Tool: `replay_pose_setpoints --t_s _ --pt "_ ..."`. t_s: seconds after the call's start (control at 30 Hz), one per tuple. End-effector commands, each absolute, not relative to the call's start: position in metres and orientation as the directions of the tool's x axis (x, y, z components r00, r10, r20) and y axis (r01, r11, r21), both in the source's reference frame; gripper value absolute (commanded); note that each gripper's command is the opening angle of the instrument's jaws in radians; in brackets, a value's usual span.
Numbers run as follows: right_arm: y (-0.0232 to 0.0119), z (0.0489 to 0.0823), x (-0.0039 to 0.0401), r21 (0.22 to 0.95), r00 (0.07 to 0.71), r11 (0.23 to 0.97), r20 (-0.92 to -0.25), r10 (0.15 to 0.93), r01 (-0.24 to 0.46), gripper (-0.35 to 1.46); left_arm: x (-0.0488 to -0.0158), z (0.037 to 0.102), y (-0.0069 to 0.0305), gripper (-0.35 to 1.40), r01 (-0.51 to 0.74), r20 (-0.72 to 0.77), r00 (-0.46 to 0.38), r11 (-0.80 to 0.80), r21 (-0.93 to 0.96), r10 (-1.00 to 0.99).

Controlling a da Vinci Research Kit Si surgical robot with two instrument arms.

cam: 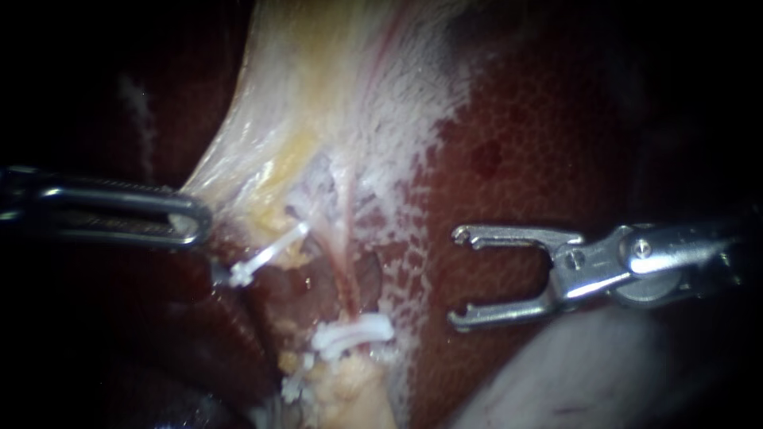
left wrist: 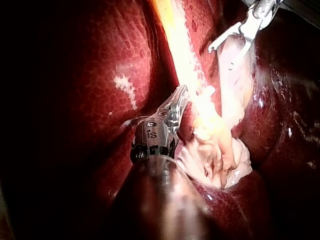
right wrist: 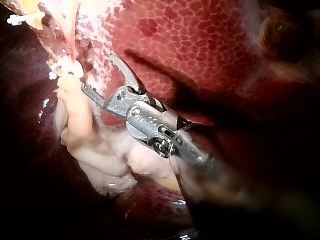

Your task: Going back second clip right tube

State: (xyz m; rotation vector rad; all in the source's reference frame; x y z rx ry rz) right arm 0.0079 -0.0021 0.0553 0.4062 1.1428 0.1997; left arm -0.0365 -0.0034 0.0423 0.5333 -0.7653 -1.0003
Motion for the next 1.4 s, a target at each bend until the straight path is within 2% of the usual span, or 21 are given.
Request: replay_pose_setpoints --t_s 0.03,0.33,0.77,1.4 --pt "-0.0021 0.0553 0.0079 0.407 0.407 0.912 -0.843 0.352 0.054 0.6 -0.0367 0.0428 -0.0036 -0.35 0.545 0.315 0.322 0.447 0.71 -0.893" --pt "-0.0023 0.0552 0.0077 0.407 0.407 0.912 -0.843 0.352 0.055 0.6 -0.0384 0.0476 -0.0053 -0.35 0.54 0.287 0.348 0.441 0.717 -0.892" --pt "-0.0023 0.0552 0.0077 0.407 0.407 0.912 -0.843 0.352 0.055 0.6 -0.0406 0.0477 -0.0068 -0.35 0.523 0.279 0.367 0.445 0.727 -0.887" --pt "-0.0023 0.0552 0.0076 0.402 0.407 0.914 -0.845 0.346 0.057 0.6 -0.0407 0.0481 -0.0067 -0.35 0.522 0.278 0.374 0.448 0.726 -0.885"
